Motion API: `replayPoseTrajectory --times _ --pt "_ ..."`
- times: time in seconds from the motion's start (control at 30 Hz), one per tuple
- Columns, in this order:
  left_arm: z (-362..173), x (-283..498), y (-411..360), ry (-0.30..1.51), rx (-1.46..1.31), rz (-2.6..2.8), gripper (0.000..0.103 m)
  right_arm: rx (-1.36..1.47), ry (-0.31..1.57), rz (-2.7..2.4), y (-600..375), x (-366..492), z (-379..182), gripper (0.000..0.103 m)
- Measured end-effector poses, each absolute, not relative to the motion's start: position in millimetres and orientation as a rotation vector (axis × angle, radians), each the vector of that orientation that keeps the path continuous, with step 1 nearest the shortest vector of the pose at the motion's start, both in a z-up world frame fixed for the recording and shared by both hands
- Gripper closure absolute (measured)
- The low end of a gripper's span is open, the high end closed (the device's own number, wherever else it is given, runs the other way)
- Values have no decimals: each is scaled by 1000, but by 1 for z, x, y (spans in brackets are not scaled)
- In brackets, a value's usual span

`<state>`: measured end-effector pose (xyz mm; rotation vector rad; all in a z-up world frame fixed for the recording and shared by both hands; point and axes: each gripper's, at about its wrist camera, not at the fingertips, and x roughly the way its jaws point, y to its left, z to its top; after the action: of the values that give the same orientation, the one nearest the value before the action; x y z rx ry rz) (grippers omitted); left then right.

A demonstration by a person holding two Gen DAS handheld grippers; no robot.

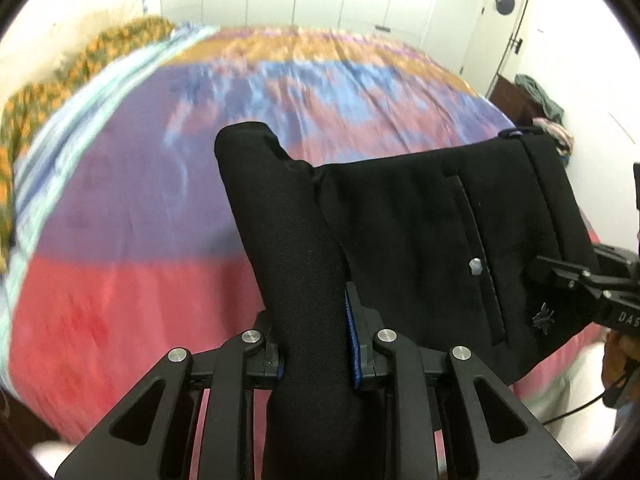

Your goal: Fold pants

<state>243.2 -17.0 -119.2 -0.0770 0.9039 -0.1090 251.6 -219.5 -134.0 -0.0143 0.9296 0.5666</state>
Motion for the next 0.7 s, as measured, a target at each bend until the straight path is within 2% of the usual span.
replayPoseTrajectory --times 0.17,0.27,0.3,0.37,0.4,0.47,0.5,0.53,0.6,0.67,0.7 --pt "-99 318 1 822 -61 -71 82 -13 844 582 -200 335 -112 68" --pt "-122 362 6 846 -58 -51 79 23 827 574 -199 380 -126 68" --pt "-138 373 7 883 -61 -41 77 33 838 564 -198 390 -135 68" --pt "-193 401 11 1036 -74 2 62 38 912 510 -198 416 -170 66" --pt "-228 411 13 1132 -60 37 55 22 1007 462 -197 429 -199 64" --pt "-245 404 19 1047 -32 79 18 22 1171 368 -200 445 -248 48" --pt "-242 401 20 1022 -4 120 11 116 1164 366 -211 447 -254 44" --pt "-236 398 24 1022 -1 131 8 187 1157 367 -220 449 -253 39" --pt "-222 389 30 1018 -18 113 11 242 1157 368 -229 446 -245 38" --pt "-201 362 35 970 -14 137 12 203 1103 342 -236 433 -228 29" --pt "-192 345 37 947 -18 143 11 179 1063 333 -240 423 -217 16"
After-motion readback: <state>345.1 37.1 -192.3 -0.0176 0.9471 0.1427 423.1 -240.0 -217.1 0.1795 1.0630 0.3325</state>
